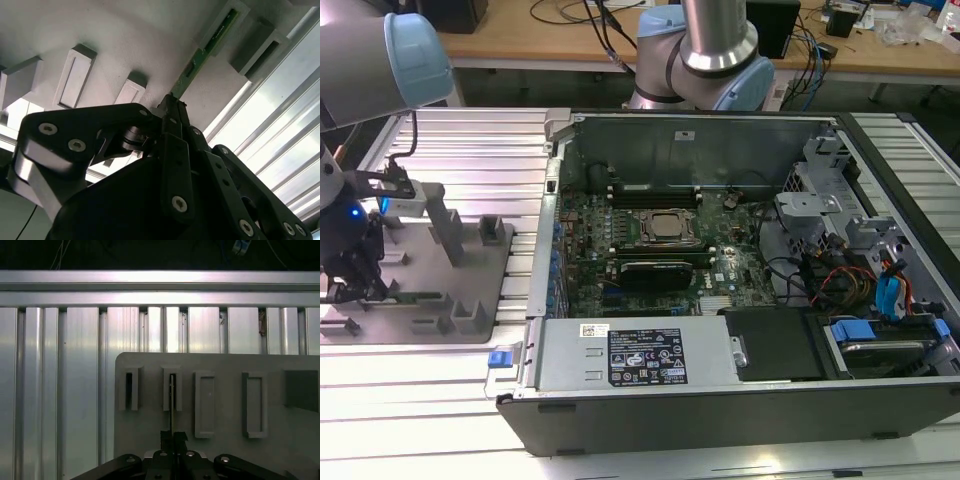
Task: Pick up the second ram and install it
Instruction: 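Pick up the second ram and move it above second insertion slot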
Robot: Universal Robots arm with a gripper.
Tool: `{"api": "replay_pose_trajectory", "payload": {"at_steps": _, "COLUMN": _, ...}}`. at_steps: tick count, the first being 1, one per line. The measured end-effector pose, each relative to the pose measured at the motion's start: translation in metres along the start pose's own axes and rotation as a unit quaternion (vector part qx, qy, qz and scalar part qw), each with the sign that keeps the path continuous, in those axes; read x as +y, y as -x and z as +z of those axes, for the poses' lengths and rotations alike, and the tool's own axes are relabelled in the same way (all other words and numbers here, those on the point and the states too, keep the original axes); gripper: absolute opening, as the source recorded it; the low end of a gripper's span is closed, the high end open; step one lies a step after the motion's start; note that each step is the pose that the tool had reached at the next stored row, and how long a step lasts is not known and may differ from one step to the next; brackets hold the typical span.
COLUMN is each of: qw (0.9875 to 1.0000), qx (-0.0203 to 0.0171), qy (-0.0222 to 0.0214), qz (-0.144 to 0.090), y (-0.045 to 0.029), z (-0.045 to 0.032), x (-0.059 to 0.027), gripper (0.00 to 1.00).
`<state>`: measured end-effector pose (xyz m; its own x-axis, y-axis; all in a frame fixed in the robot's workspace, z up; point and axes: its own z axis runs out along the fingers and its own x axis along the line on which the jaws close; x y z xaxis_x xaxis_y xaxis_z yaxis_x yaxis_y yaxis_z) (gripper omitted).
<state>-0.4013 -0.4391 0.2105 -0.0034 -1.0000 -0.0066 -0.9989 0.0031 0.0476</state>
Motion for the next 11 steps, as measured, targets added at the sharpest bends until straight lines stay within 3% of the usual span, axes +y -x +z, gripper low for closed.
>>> {"api": "replay_pose_trajectory", "payload": {"at_steps": 6, "qw": 1.0, "qx": 0.0001, "qy": 0.0001, "qz": -0.001, "y": 0.0001, "z": -0.0006, "x": 0.0, "gripper": 0.09}}
{"api": "replay_pose_trajectory", "payload": {"at_steps": 11, "qw": 1.0, "qx": 0.0, "qy": 0.0, "qz": -0.001, "y": 0.0005, "z": -0.0152, "x": 0.0006, "gripper": 0.09}}
